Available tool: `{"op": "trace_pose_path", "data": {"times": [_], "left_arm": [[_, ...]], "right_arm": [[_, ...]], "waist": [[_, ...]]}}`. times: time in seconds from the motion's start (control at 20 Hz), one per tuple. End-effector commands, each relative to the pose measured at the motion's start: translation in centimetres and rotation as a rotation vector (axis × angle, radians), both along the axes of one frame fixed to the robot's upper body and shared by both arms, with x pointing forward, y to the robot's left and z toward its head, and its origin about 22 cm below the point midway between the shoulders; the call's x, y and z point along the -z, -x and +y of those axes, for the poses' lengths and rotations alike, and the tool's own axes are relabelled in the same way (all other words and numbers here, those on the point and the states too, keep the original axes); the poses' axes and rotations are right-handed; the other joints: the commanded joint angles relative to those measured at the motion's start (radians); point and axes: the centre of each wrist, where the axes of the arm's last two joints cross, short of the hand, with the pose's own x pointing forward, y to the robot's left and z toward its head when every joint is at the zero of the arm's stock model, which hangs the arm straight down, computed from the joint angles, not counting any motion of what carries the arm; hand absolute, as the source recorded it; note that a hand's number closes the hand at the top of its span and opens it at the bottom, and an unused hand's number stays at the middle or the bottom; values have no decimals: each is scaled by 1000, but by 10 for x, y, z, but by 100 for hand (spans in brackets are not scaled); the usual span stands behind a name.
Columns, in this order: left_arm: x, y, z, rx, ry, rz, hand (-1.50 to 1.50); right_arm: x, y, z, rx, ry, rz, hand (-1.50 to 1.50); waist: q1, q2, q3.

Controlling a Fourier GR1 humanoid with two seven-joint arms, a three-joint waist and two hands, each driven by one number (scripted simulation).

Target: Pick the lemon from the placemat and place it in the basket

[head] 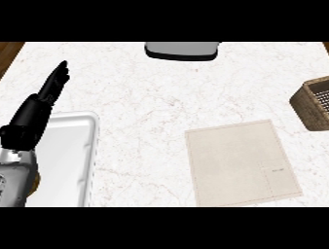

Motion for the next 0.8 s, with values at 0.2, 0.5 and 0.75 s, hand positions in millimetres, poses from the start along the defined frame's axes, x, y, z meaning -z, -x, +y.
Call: {"op": "trace_pose_path", "data": {"times": [0.2, 0.5, 0.75], "left_arm": [[-6, -6, -5, -7, -6, 0, 0], [4, -5, -1, -23, 3, 4, 0], [3, 5, 5, -19, 5, 8, 0]], "right_arm": [[-16, -45, 50, -222, 26, 179, 150], [-15, -60, 67, -235, 84, 314, 150], [6, -65, 68, -149, 281, 373, 150]], "waist": [[-7, -5, -1], [-19, -5, -1], [-11, -2, 2]]}}
